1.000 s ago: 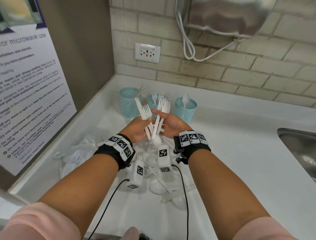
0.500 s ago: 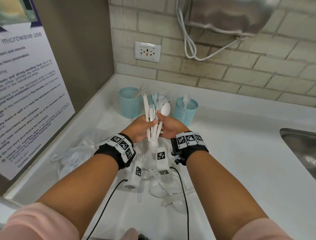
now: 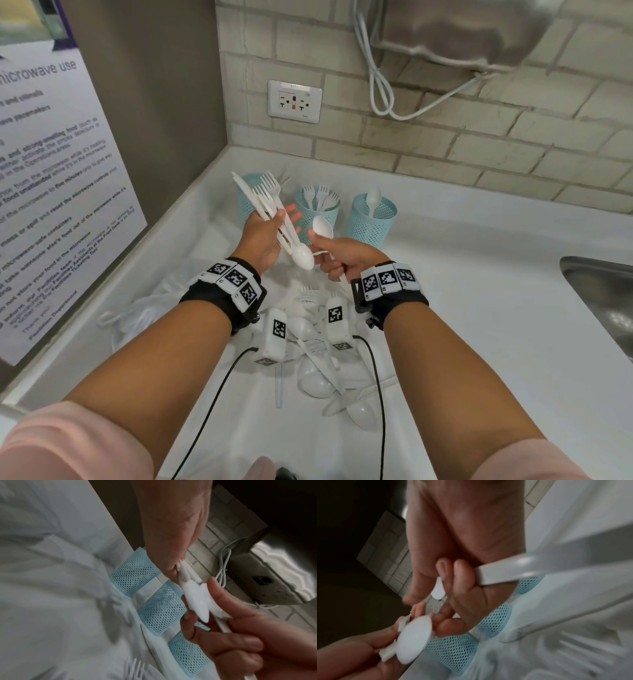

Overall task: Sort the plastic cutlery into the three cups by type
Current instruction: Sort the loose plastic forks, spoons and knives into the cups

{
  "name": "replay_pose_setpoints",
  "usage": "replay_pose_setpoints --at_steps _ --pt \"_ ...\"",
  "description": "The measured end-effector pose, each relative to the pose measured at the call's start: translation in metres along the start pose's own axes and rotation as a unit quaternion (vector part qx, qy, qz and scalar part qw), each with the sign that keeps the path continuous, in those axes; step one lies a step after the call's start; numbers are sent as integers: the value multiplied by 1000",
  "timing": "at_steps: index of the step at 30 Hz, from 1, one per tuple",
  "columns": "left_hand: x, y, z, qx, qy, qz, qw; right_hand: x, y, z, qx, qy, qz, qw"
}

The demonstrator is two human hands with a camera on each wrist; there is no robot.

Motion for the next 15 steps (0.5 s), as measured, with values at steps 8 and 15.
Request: replay_pose_setpoints --at_steps 8,15 --pt "1 -2 -3 38 -25 -42 998 14 -1 -2 51 12 6 999" --pt "-5 10 -11 58 -23 -102 993 8 25 -9 82 63 -121 987"
Point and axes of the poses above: each hand's wrist, its own x-axis away from the middle knuckle, its own y-axis out of the back of the hand, z = x × y, the point moved 1 cm from there along -x, towards the middle knuckle, and after that the axes turned 1 degree about -x, right-handed, at the moved point
